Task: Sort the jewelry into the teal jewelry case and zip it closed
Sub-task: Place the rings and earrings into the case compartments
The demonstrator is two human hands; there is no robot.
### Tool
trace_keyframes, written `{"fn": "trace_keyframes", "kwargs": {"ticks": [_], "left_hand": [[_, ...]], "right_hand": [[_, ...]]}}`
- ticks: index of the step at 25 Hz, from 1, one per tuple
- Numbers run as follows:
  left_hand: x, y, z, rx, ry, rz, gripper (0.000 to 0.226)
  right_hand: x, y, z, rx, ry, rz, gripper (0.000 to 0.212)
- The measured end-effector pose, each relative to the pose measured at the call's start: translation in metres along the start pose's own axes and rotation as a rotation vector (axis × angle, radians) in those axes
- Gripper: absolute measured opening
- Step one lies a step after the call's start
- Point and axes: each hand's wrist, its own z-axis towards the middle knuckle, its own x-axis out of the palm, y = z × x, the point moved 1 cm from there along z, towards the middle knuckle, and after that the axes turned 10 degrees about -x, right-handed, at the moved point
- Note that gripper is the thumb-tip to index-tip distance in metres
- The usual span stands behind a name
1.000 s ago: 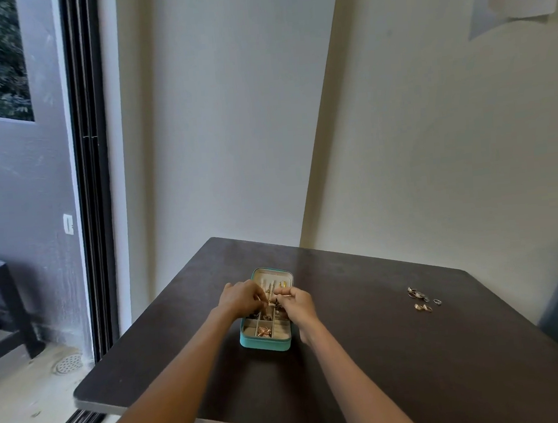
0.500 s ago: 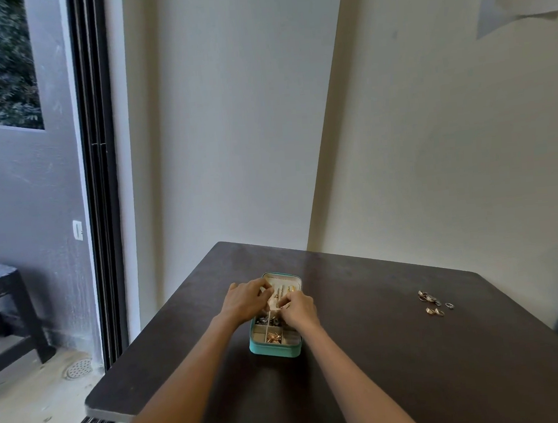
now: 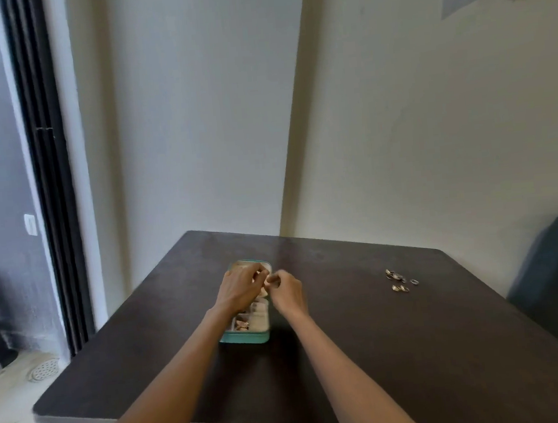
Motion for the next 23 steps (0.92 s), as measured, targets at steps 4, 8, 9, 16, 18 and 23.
{"fn": "trace_keyframes", "kwargs": {"ticks": [4, 8, 9, 16, 18, 23], "left_hand": [[0.063, -0.053, 0.010, 0.048, 0.115, -0.191, 0.021], [0.137, -0.116, 0.018, 0.049, 0.207, -0.321, 0.026], [0.153, -0.130, 0.019, 0.052, 0.239, -0.328, 0.028], [0.237, -0.179, 0.045, -0.049, 0.318, -0.405, 0.034], [0.250, -0.187, 0.062, -0.082, 0.302, -0.423, 0.039], [0.266, -0.190, 0.090, -0.078, 0.231, -0.395, 0.040]], "right_hand": [[-0.044, -0.045, -0.002, 0.085, -0.131, -0.021, 0.022], [-0.099, -0.119, -0.002, 0.147, -0.269, -0.163, 0.019], [-0.111, -0.139, 0.000, 0.163, -0.291, -0.204, 0.019], [-0.179, -0.242, 0.028, 0.364, -0.481, -0.136, 0.019], [-0.188, -0.260, 0.043, 0.351, -0.452, -0.134, 0.019], [-0.184, -0.273, 0.072, 0.281, -0.306, -0.278, 0.028]]}}
